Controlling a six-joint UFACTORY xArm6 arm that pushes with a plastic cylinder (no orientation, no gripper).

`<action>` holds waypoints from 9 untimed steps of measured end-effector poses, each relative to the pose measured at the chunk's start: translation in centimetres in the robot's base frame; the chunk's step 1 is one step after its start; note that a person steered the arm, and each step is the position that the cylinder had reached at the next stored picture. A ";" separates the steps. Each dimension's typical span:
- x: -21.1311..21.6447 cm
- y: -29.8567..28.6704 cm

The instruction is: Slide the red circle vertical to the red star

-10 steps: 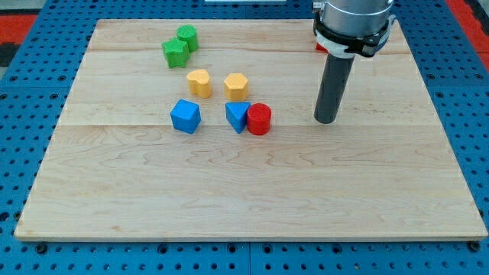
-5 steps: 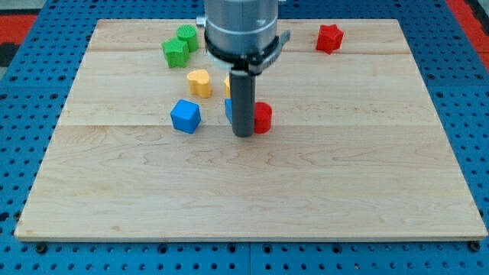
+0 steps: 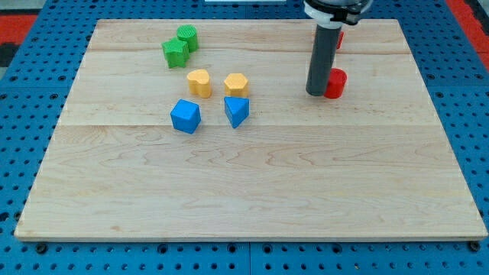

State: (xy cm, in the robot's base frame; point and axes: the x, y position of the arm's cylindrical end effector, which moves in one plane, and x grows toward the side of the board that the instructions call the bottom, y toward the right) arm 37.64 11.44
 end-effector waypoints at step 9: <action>0.3 2.9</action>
State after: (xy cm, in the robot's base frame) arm 37.97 14.38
